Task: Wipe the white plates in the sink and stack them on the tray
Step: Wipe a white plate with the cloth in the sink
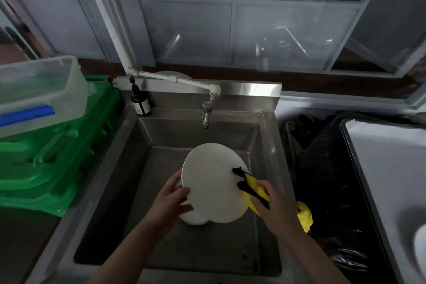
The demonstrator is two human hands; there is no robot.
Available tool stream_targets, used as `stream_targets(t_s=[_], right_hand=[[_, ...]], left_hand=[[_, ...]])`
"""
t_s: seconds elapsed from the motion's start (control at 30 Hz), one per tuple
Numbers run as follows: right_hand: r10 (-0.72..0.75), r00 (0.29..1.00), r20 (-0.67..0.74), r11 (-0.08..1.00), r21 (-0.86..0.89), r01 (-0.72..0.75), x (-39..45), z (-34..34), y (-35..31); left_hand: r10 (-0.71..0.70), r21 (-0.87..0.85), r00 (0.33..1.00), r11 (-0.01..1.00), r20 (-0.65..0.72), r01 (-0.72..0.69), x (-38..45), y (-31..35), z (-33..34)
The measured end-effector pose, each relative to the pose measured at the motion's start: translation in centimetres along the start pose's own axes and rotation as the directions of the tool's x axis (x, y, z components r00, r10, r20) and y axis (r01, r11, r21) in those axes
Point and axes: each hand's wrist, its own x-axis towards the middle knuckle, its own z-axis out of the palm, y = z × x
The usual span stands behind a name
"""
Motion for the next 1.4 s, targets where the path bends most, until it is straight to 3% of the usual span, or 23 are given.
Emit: stream_targets(t_s=[0.27, 0.53, 0.9, 1.2, 1.4], right_hand=[[-0.011, 0.996, -0.085, 1.000, 0.019, 0.013, 0.5, 1.2, -0.7], [0.082, 0.980, -0.181, 0.992, 0.109, -0.062, 2.9, 0.3, -1.9], [-0.072, 0.947, -0.313, 0.980, 0.154, 0.126, 5.2, -1.1, -7.4], [-0.274, 0.927, -0.258, 0.925, 0.195, 0.327, 3.7, 0.1, -11.2], [-0.439, 0.893, -0.099, 0.868, 0.209, 0.450, 1.5, 0.3, -11.5]], left_hand=[[0.023, 0.059, 0.996, 0.998, 0.083, -0.028, -0.3, 1.2, 0.8], [0.009, 0.119, 0.984, 0.992, 0.177, -0.030, -0.7, 2.2, 0.6], [0.043, 0.218, 0.952, 0.969, 0.303, -0.113, -1.1, 4.0, 2.2], [0.103, 0.212, 0.943, 0.961, 0.316, -0.176, -1.4, 5.1, 2.7], [0.110, 0.223, 0.942, 0.957, 0.316, -0.187, -2.1, 4.8, 2.6]])
